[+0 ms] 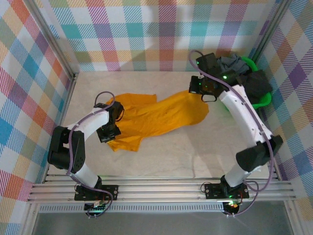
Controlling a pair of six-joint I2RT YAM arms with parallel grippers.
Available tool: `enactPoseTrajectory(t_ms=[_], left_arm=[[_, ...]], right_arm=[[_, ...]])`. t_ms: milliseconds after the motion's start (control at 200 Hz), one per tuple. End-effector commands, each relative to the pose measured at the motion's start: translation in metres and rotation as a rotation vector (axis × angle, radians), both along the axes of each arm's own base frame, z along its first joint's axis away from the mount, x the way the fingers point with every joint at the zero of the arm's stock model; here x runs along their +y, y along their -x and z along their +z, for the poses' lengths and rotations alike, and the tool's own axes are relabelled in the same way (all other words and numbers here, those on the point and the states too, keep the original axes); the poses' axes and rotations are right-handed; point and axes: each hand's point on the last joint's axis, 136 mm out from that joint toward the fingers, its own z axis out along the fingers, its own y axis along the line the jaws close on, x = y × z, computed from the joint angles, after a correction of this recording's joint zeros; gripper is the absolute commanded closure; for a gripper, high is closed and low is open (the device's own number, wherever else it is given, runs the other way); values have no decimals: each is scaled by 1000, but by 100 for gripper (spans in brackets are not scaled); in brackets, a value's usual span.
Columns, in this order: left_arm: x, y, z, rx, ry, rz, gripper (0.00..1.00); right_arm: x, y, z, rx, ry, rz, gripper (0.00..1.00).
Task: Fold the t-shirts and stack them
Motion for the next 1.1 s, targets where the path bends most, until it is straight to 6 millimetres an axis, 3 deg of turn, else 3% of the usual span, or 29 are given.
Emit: enactPoseTrajectory(t_ms=[0,85,200,355,485,610,715,870,970,1095], left_arm=[[13,-7,8,-10,-61,-2,100],[15,-10,10,-15,-64,5,100],[17,-14,10,-17,-74,8,100],[18,-23,14,-37,-72,19,100],[18,-39,19,-61,-59,36,100],[20,-65,33,-107,-52,52,100],[24,-84,55,-168,-55,64,100],[24,-90,75,-222,-34,64,100],[21,-75,68,-195,-7,67,100],[24,-45,56,-150,-4,74,100]], right_arm=[[-6,21,12,3,-71,-36,100],[-9,22,16,-21,-76,-48,100],[-15,9,2,9,-80,-81,100],[-26,-25,-12,28,-94,-126,100],[-22,-65,-13,21,-110,-116,100],[-25,-103,-1,-2,-111,-133,100],[-33,-115,24,-59,-83,-156,100],[-50,-90,39,-61,-36,-187,100],[-54,-53,12,10,-45,-189,100],[-70,22,-38,146,-70,-254,100]])
